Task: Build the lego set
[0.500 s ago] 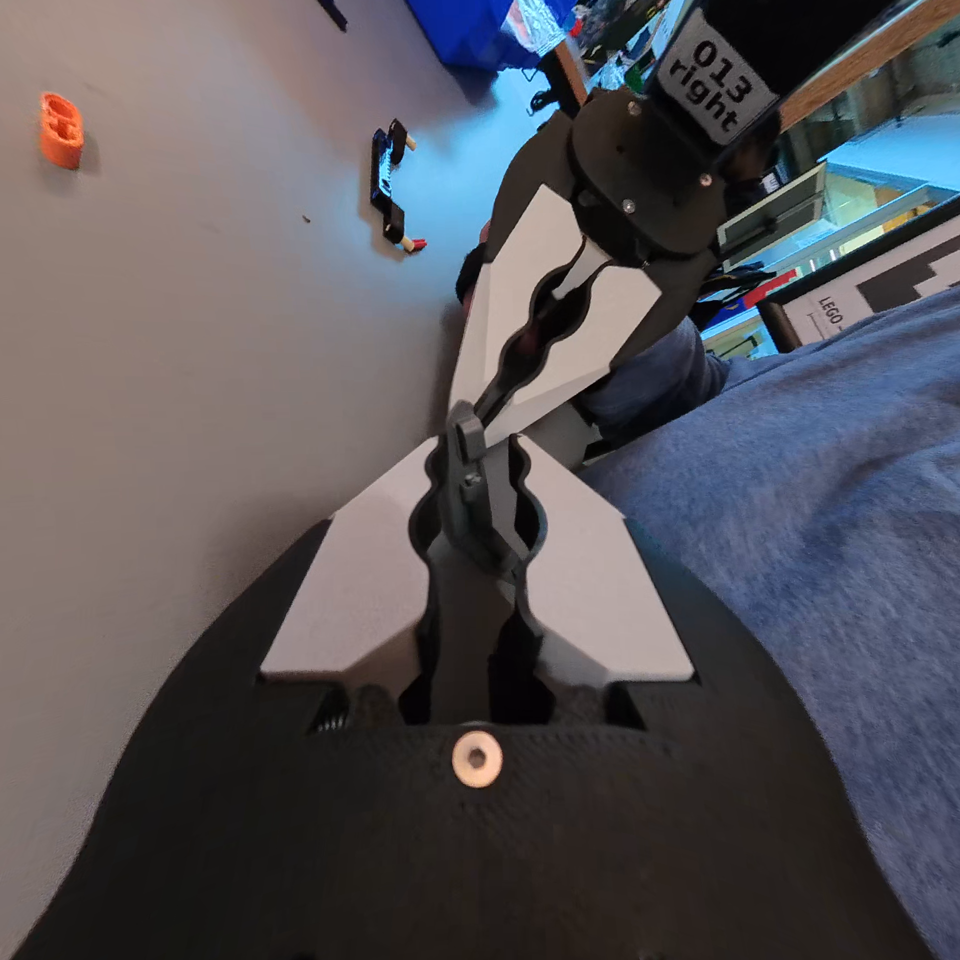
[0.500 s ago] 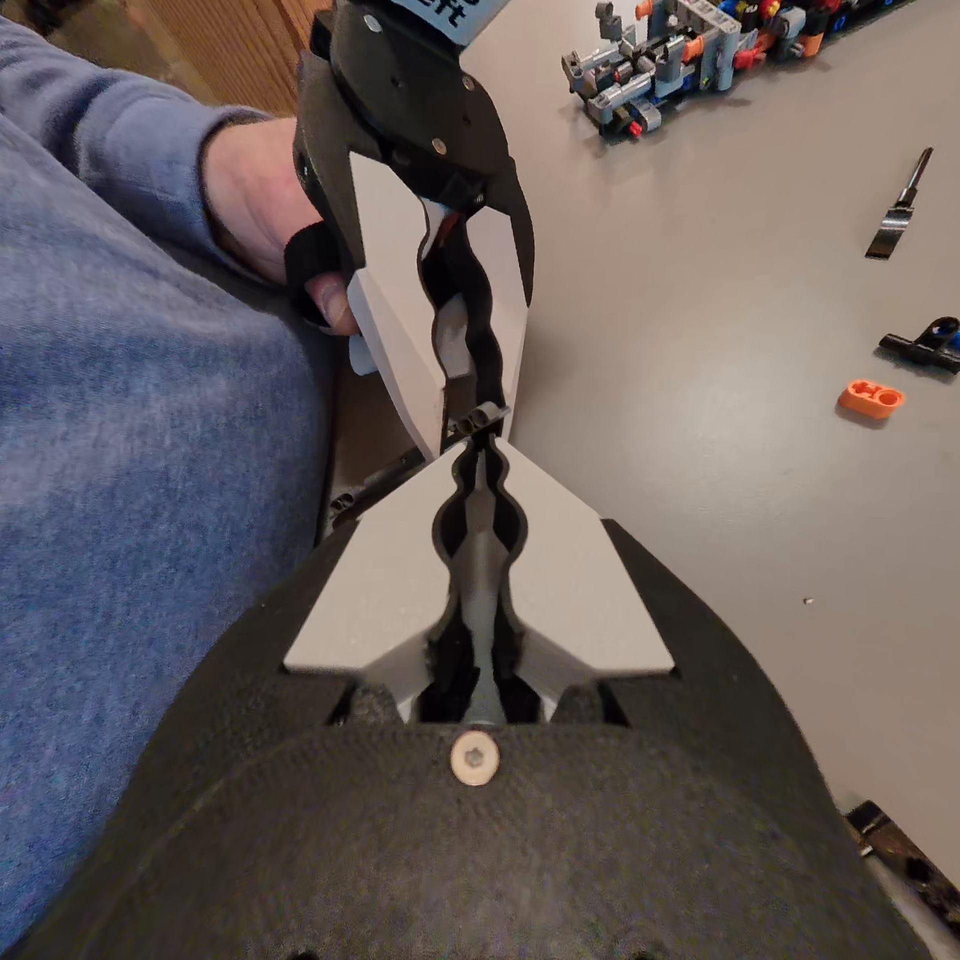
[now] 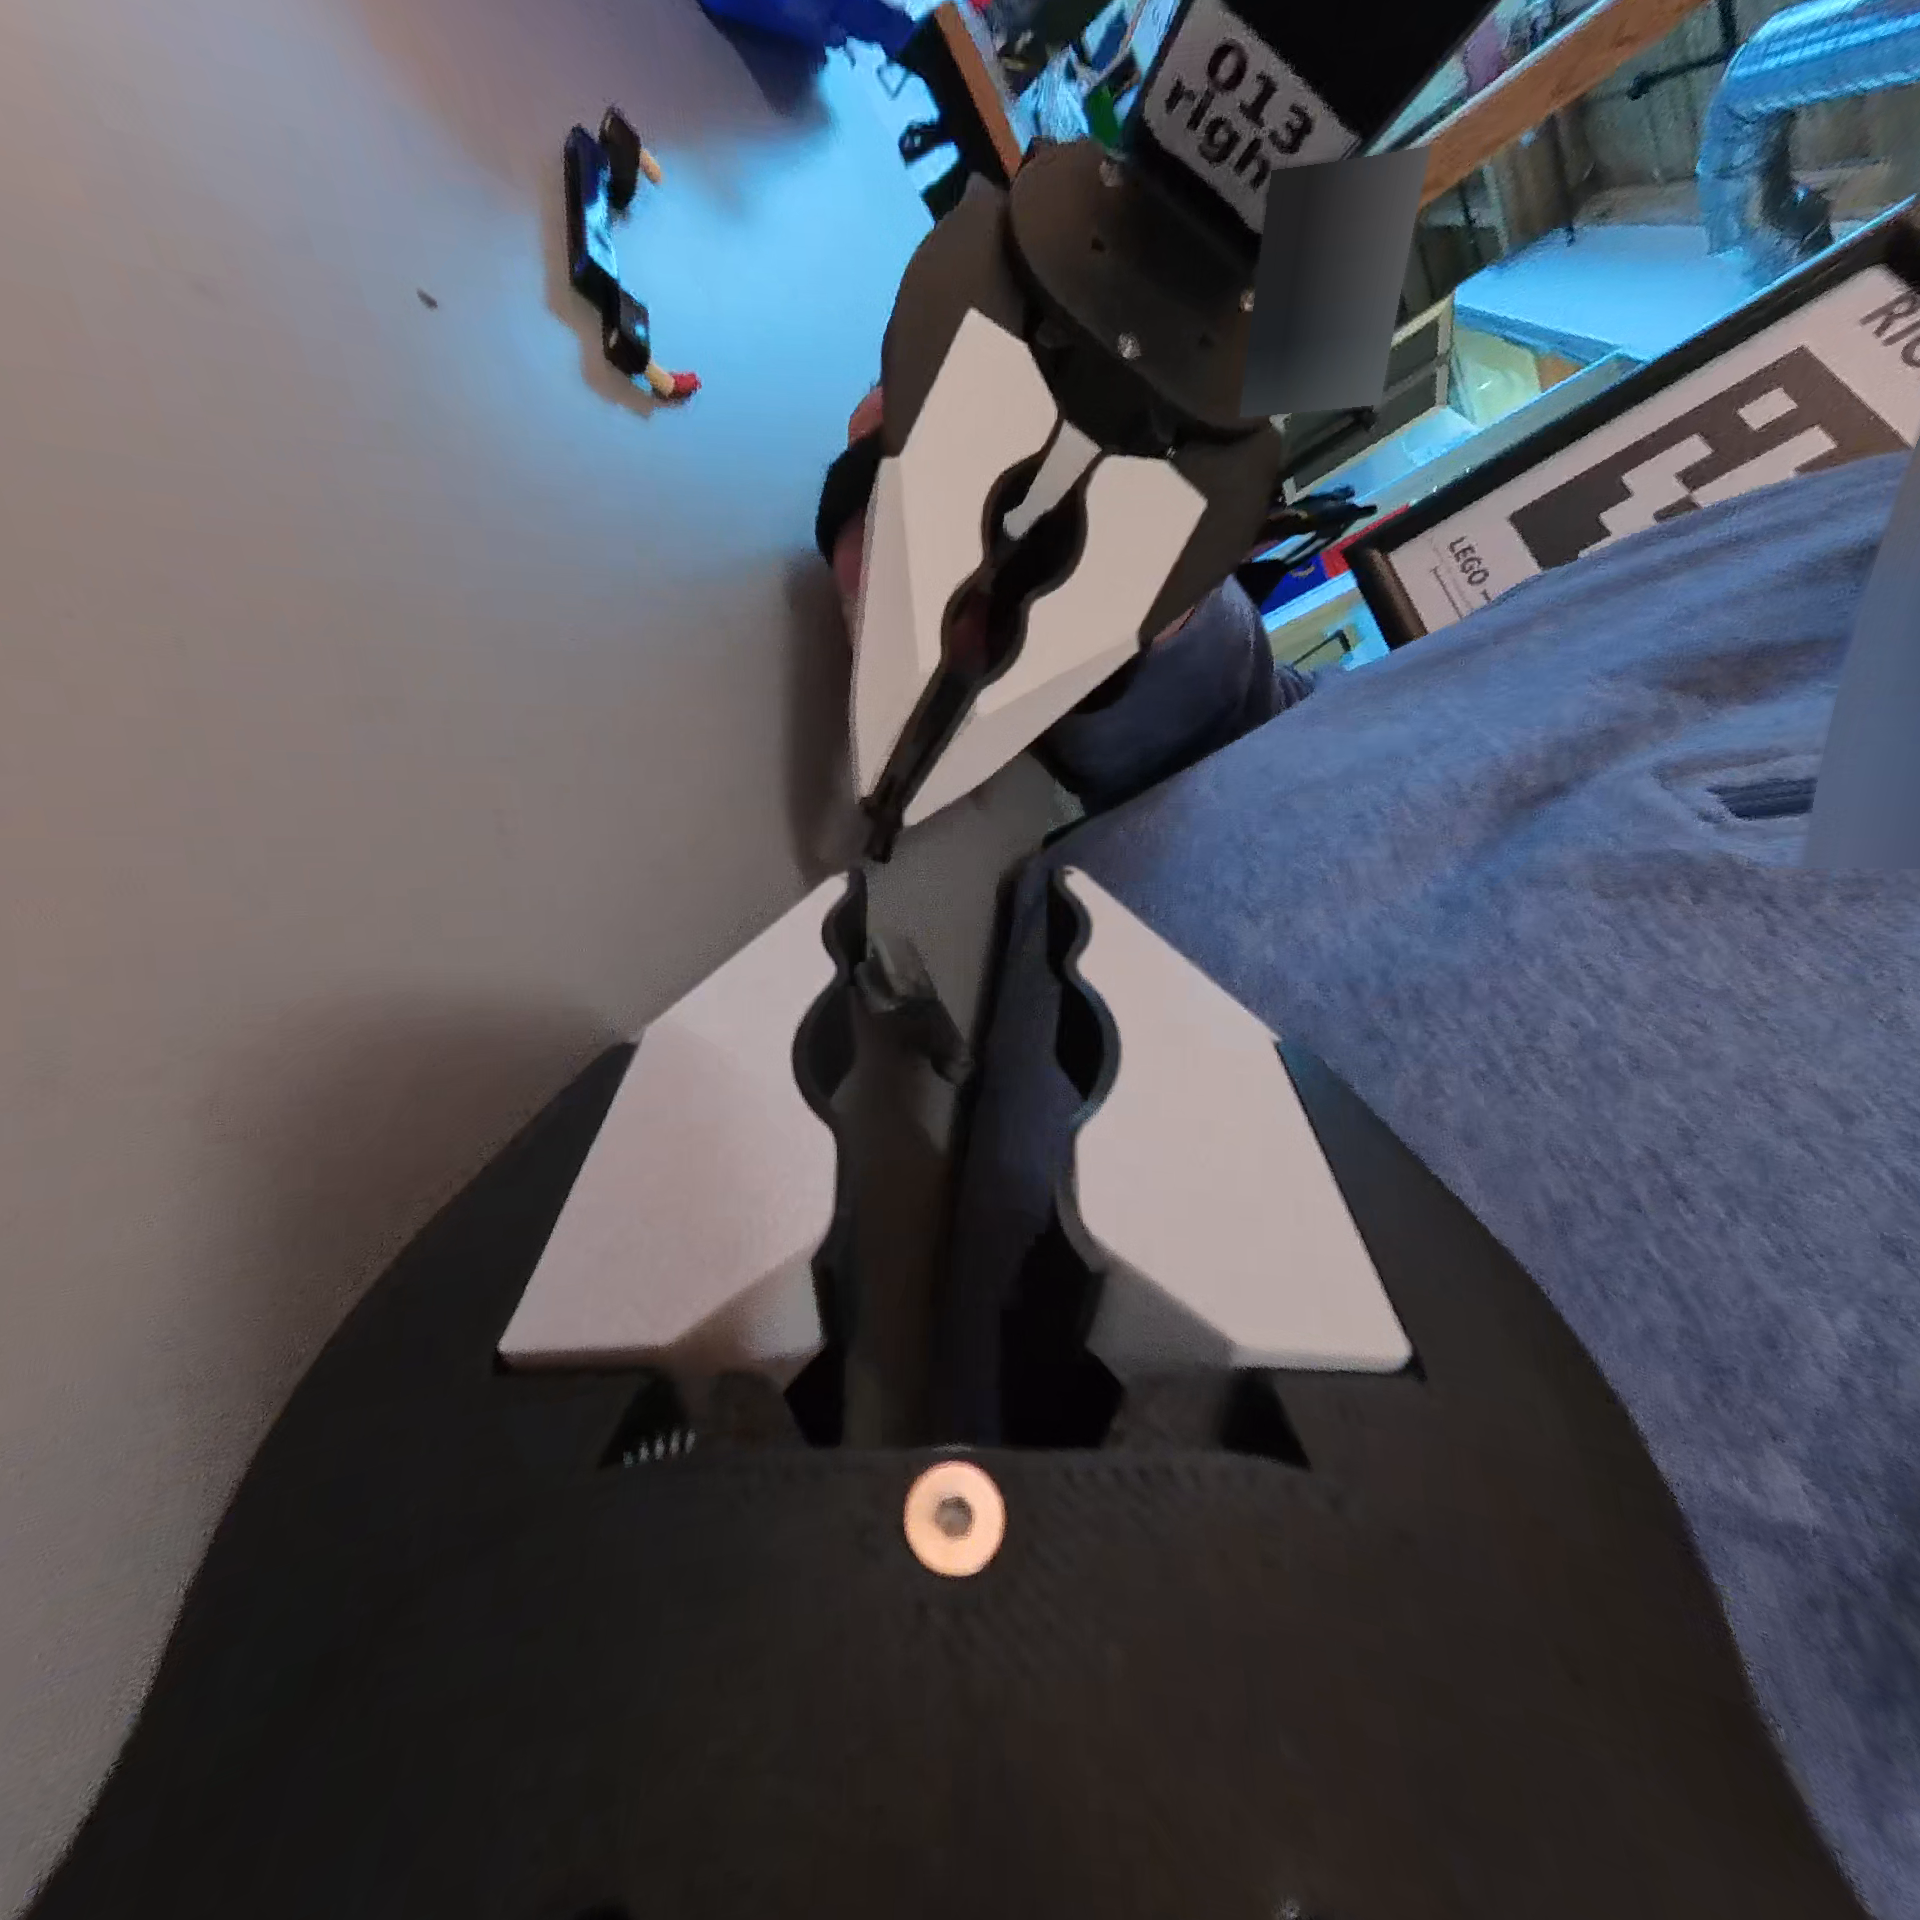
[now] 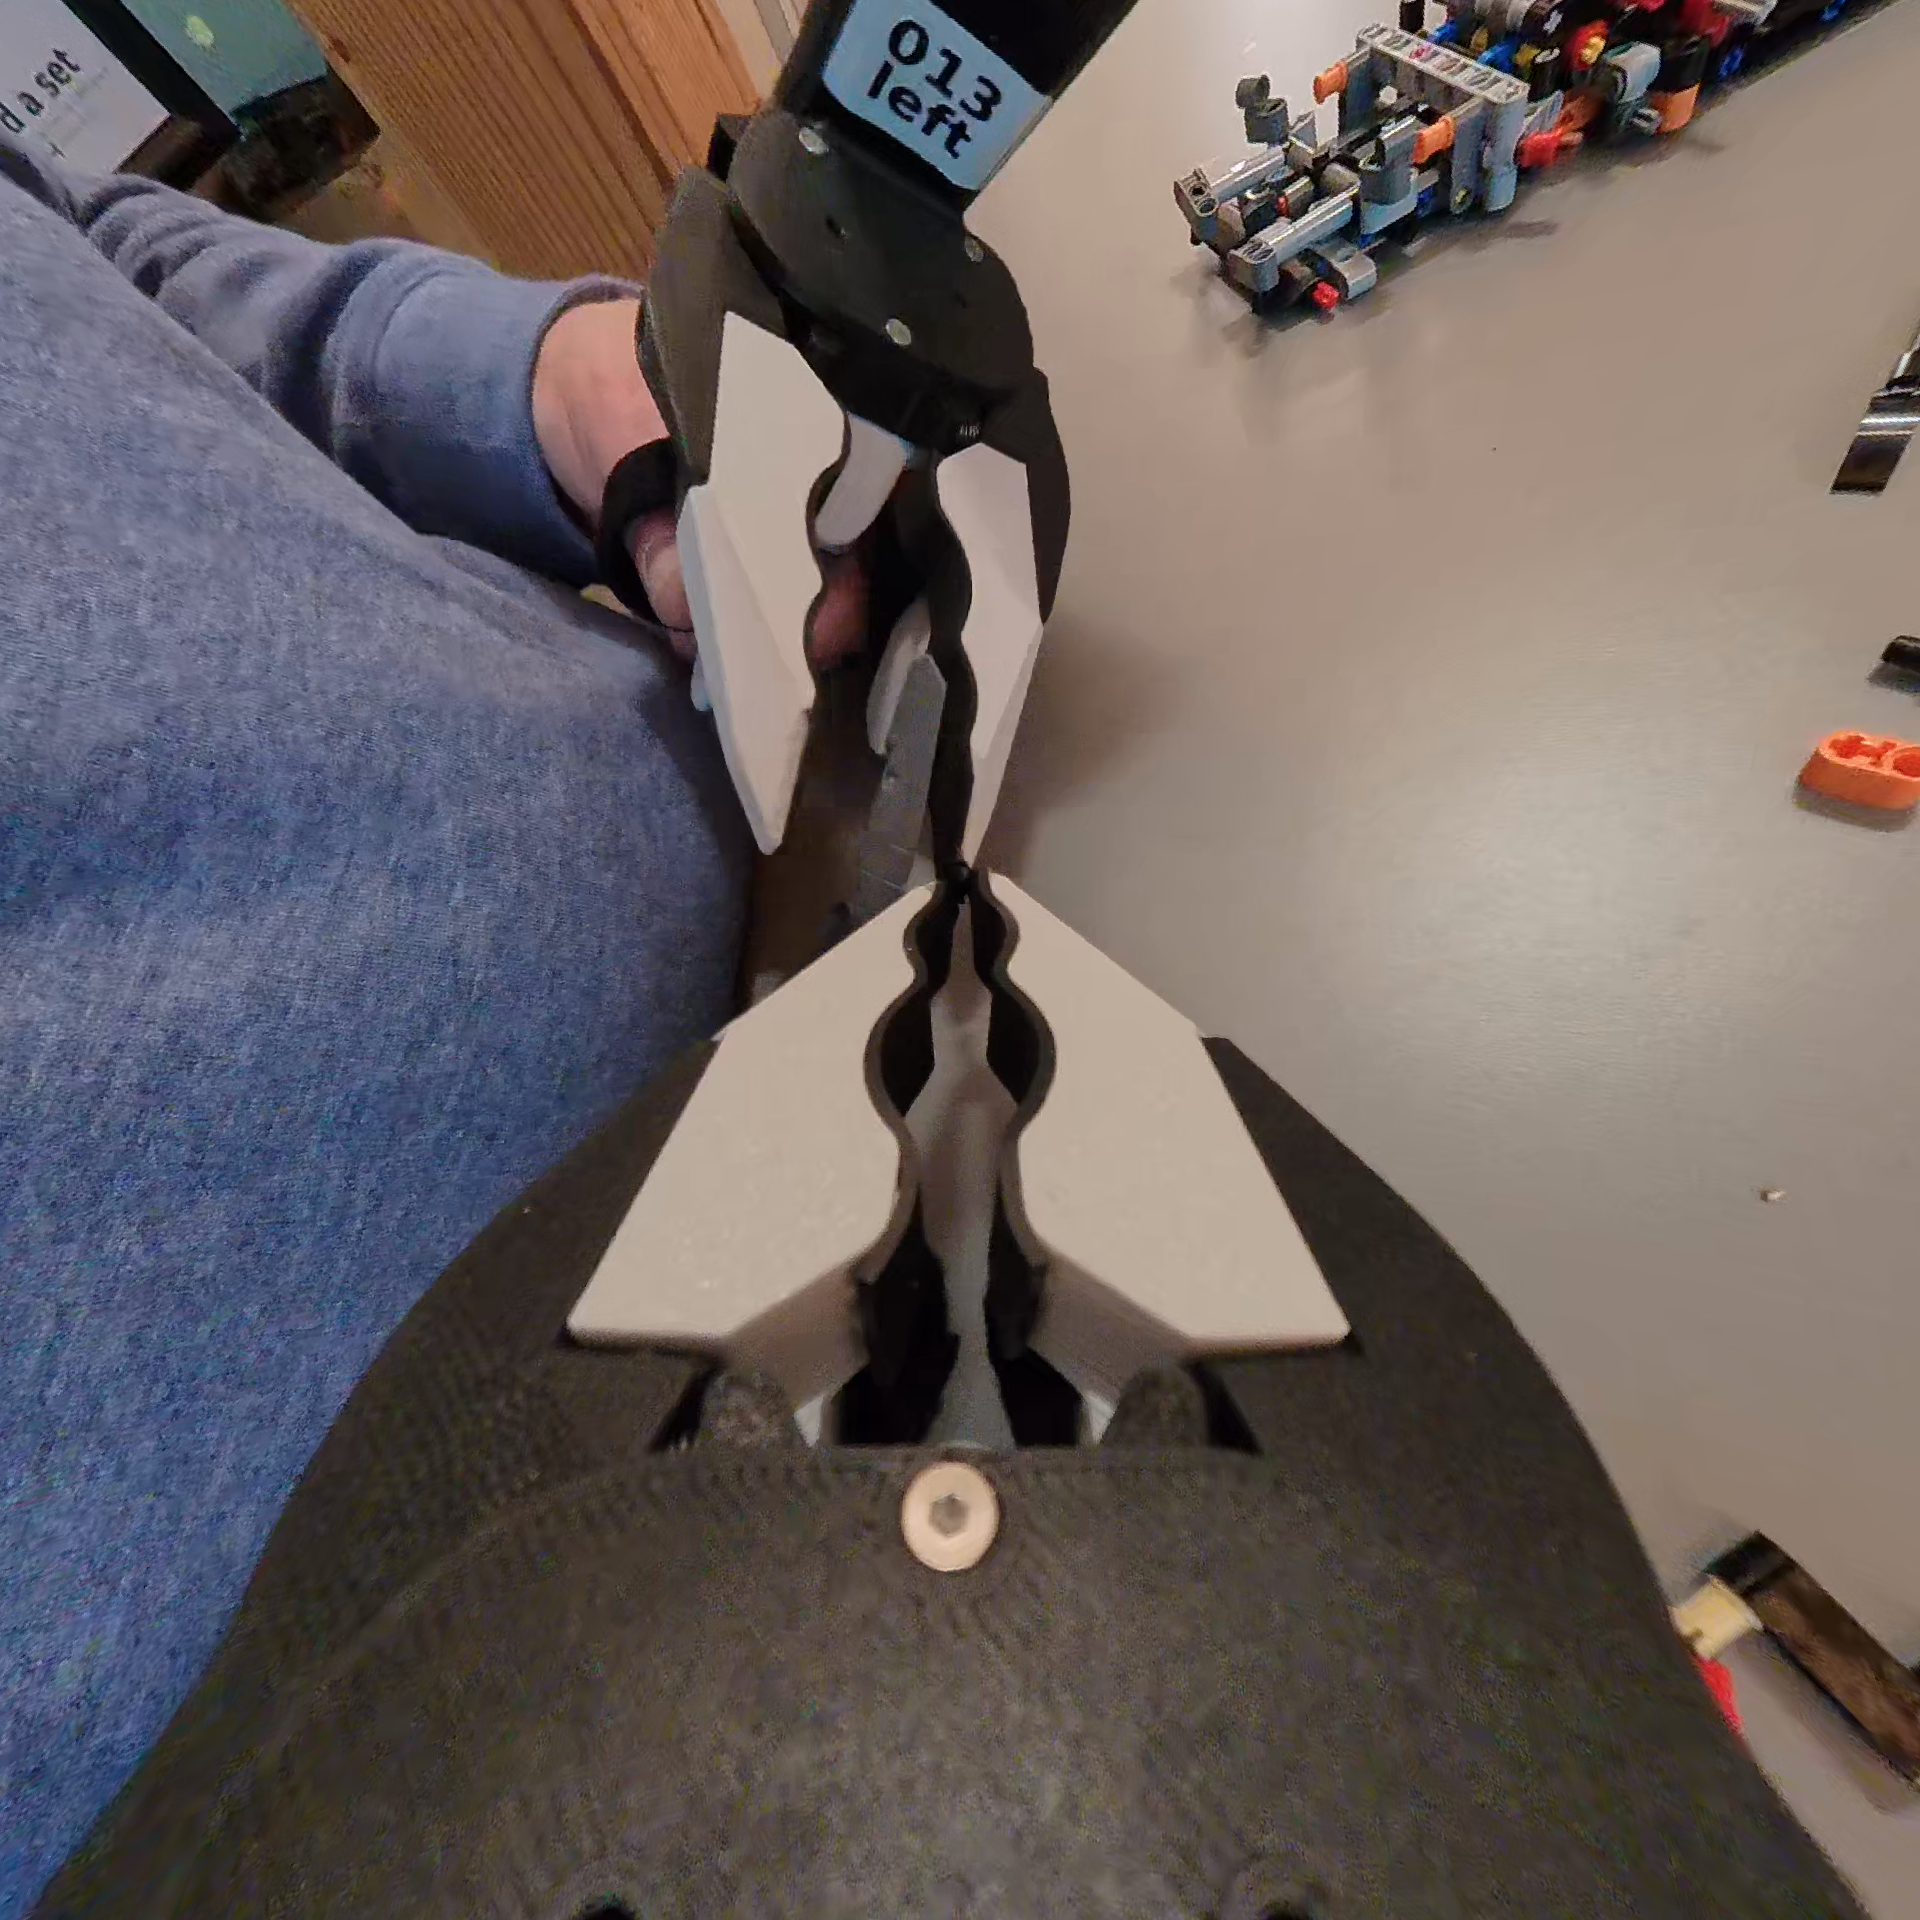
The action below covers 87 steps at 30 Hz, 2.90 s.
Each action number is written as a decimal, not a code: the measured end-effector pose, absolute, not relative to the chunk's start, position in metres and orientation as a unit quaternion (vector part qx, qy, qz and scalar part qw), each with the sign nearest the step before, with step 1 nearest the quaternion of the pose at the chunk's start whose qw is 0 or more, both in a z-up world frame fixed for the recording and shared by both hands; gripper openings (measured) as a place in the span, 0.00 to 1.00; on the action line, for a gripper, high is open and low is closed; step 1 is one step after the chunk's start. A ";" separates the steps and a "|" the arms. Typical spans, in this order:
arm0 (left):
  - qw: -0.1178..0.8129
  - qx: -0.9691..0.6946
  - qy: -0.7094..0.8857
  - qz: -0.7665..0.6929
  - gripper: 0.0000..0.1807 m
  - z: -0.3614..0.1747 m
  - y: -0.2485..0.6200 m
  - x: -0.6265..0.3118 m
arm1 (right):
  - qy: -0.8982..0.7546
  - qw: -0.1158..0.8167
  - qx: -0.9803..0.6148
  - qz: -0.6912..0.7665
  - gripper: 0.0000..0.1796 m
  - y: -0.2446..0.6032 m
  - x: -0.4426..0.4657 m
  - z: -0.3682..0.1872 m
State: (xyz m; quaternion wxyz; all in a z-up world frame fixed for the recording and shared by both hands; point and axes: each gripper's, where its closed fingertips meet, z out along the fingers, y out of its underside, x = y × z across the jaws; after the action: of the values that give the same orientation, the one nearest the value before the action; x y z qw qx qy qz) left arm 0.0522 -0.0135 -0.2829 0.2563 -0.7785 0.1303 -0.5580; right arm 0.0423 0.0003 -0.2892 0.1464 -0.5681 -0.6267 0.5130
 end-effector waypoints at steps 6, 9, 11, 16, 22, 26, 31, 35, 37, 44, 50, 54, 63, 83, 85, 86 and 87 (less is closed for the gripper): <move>0.251 -0.787 0.182 -0.533 0.16 -0.287 -0.025 0.042 | -0.638 0.133 -0.562 0.510 0.01 -0.010 0.042 -0.292; 0.242 -0.798 0.206 -0.512 0.10 -0.293 -0.033 0.038 | -0.643 0.131 -0.561 0.505 0.01 -0.014 0.042 -0.294; 0.232 -0.816 0.225 -0.478 0.02 -0.303 -0.037 0.036 | -0.647 0.128 -0.559 0.503 0.01 -0.017 0.042 -0.295; 0.258 -0.829 0.239 -0.435 0.01 -0.307 -0.032 0.030 | -0.652 0.132 -0.556 0.497 0.01 -0.020 0.042 -0.295; 0.285 -0.857 0.147 -0.404 0.00 -0.311 -0.004 0.000 | -0.647 0.166 -0.557 0.493 0.01 -0.010 0.043 -0.290; 0.278 -0.857 0.054 -0.430 0.00 -0.312 0.010 -0.013 | -0.676 0.216 -0.524 0.472 0.01 -0.018 0.033 -0.281; 0.256 -0.856 0.014 -0.450 0.00 -0.314 0.015 -0.010 | -0.745 0.238 -0.496 0.378 0.01 -0.027 0.009 -0.304; 0.245 -0.856 0.008 -0.455 0.00 -0.315 0.015 -0.008 | -0.758 0.267 -0.503 0.318 0.01 -0.019 -0.004 -0.318; 0.238 -0.849 0.003 -0.471 0.00 -0.315 0.014 -0.008 | -0.747 0.269 -0.519 0.317 0.01 -0.011 -0.005 -0.319; 0.235 -0.838 0.004 -0.492 0.00 -0.312 0.016 -0.011 | -0.708 0.267 -0.546 0.358 0.01 0.002 -0.005 -0.313; 0.258 -0.837 0.027 -0.482 0.00 -0.306 0.017 -0.016 | -0.695 0.260 -0.556 0.375 0.01 0.007 -0.007 -0.310; 0.268 -0.845 0.045 -0.461 0.00 -0.310 0.016 -0.014 | -0.689 0.256 -0.554 0.390 0.01 0.007 -0.010 -0.306; 0.284 -0.860 0.089 -0.414 0.00 -0.314 0.015 -0.016 | -0.686 0.242 -0.565 0.390 0.01 0.011 -0.012 -0.309; 0.320 -0.868 0.213 -0.314 0.27 -0.317 0.001 0.000 | -0.688 0.229 -0.574 0.381 0.01 0.010 -0.020 -0.314; 0.327 -0.869 0.211 -0.306 0.24 -0.318 0.003 -0.002 | -0.688 0.227 -0.574 0.382 0.01 0.010 -0.020 -0.314; 0.326 -0.871 0.204 -0.304 0.21 -0.319 0.004 -0.004 | -0.688 0.227 -0.574 0.382 0.01 0.010 -0.020 -0.314; 0.329 -0.873 0.201 -0.300 0.17 -0.320 0.005 -0.006 | -0.687 0.228 -0.574 0.383 0.01 0.010 -0.020 -0.314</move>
State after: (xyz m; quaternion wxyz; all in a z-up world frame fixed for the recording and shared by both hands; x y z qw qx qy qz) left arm -0.0065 0.0046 -0.3195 0.3287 -0.8729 0.2006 -0.2996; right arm -0.0204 0.0099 -0.3137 0.2279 -0.5738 -0.6873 0.3827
